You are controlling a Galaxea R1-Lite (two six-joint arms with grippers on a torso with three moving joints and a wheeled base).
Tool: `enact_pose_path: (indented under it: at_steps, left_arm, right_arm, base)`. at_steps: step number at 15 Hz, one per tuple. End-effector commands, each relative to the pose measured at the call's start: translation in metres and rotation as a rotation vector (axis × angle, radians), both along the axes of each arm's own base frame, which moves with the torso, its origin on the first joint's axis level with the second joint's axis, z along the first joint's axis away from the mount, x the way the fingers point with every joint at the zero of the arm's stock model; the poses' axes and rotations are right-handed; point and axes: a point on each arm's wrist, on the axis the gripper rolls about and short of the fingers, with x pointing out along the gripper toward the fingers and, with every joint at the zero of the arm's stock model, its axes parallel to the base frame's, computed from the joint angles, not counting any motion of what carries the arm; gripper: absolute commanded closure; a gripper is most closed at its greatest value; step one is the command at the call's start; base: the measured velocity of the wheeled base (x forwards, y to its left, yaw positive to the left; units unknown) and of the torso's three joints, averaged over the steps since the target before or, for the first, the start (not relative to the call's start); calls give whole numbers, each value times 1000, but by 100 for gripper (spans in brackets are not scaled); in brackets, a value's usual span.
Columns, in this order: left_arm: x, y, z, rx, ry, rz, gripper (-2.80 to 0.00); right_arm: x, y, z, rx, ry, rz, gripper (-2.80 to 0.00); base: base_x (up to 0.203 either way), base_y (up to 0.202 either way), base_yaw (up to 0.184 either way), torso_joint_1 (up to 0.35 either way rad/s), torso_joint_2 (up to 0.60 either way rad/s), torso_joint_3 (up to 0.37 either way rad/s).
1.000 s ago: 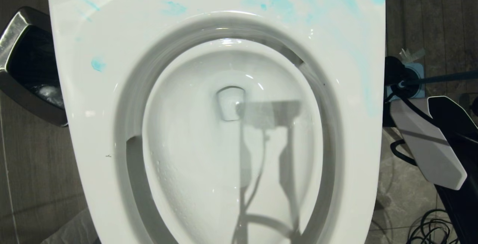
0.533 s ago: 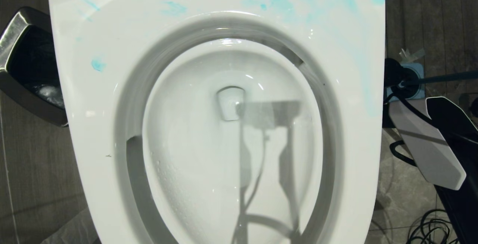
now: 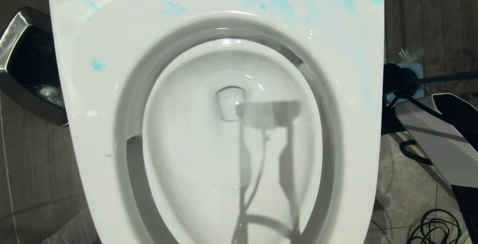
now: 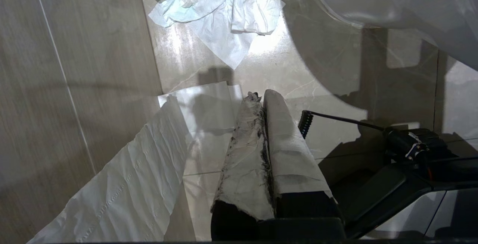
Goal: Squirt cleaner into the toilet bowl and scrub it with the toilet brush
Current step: Pour in the cleaning agent
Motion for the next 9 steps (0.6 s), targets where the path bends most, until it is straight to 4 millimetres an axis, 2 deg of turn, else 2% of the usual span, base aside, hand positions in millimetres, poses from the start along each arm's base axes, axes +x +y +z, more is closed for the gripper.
enact_pose_path:
  at_steps: [1,5,9]
  left_arm:
    - [0,0,0,1,0,0,0]
    - [0,0,0,1,0,0,0]
    - [0,0,0,1,0,0,0]
  right_arm:
    - [-13,-2,5,-4,31,1,0]
    - [-28,-4,2,-8,96,10,0]
    - [-41,-6,9,-10,110,11,0]
  base:
    - [0,0,0,0,0,0]
    - [0,0,0,0,0,0]
    - [0,0,0,0,0,0]
